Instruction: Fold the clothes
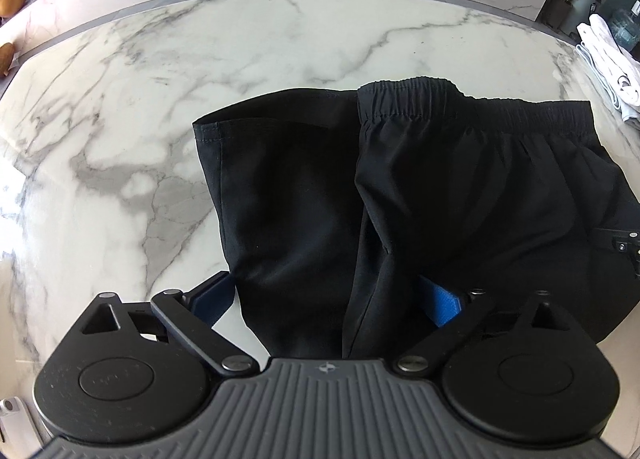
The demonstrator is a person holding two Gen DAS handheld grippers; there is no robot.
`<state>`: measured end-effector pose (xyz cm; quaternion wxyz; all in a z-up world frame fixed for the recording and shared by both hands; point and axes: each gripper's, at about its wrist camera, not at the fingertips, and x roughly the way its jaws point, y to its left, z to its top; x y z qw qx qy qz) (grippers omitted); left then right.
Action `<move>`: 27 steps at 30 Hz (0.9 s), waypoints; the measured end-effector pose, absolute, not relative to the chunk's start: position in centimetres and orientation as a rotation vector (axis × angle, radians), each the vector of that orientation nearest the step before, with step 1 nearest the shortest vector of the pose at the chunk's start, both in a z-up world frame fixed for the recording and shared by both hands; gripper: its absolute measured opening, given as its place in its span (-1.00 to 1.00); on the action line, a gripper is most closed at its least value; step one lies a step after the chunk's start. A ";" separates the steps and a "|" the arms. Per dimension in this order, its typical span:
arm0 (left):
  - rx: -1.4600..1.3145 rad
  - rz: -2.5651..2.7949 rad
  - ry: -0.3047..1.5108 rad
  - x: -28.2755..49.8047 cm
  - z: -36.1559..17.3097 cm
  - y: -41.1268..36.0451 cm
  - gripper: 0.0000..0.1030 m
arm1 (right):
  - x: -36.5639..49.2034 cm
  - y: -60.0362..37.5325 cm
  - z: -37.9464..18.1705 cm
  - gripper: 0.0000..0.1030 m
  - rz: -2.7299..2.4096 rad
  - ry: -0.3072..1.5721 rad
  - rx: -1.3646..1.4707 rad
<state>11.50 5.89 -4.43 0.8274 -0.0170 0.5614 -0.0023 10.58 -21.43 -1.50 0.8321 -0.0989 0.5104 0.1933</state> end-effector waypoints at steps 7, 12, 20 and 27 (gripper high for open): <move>-0.036 0.012 1.202 11.4 -4.2 5.5 0.95 | 10.6 -21.0 -1.5 -0.18 0.416 1.076 -0.219; -0.019 -0.026 1.197 12.6 -4.7 7.1 0.76 | 10.4 -20.6 -1.3 -0.31 0.421 1.074 -0.223; 0.008 -0.110 1.166 12.5 -3.8 6.2 -0.26 | 10.1 -20.0 -1.2 -0.57 0.434 1.073 -0.229; 0.046 -0.162 1.146 12.5 -3.5 5.9 -0.68 | 10.0 -19.8 -1.2 -0.78 0.446 1.068 -0.228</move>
